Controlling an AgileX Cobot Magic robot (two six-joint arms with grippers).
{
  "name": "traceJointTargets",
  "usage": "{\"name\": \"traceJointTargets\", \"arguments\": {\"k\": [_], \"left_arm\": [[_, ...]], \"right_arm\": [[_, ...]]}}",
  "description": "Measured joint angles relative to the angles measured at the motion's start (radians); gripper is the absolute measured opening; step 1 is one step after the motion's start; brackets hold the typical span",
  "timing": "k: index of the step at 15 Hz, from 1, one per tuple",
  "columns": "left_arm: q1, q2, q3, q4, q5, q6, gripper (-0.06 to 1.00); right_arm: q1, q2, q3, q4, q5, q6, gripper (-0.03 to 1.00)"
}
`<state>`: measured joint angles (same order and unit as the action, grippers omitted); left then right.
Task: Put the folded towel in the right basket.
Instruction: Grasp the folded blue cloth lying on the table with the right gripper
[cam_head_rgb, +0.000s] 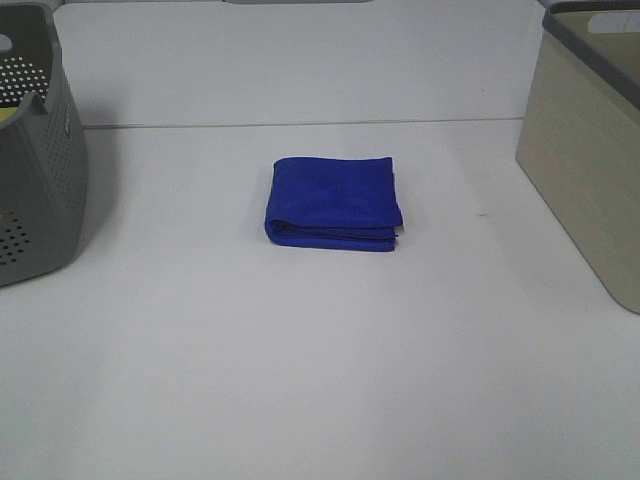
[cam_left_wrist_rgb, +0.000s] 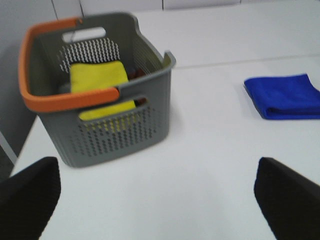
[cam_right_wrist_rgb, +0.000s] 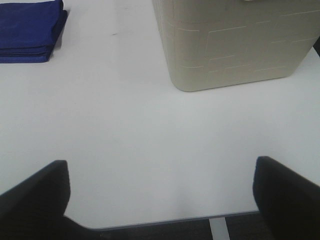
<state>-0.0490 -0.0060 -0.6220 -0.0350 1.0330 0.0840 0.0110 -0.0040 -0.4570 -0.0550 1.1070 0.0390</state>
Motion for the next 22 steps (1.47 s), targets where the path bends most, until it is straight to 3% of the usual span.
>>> {"name": "traceJointTargets", "arguments": {"k": [2,5,22], "left_arm": [[0.000,0.000,0.098,-0.061,0.011,0.000,0.98],[0.000,0.000,0.115,-0.094,0.015,0.044,0.97],[0.000,0.000,0.115,-0.094,0.015,0.049,0.96]], "right_arm": [[0.000,0.000,0.000,0.000,0.000,0.000,0.95],[0.000,0.000,0.000,0.000,0.000,0.000,0.95],[0.000,0.000,0.000,0.000,0.000,0.000,0.95]]}}
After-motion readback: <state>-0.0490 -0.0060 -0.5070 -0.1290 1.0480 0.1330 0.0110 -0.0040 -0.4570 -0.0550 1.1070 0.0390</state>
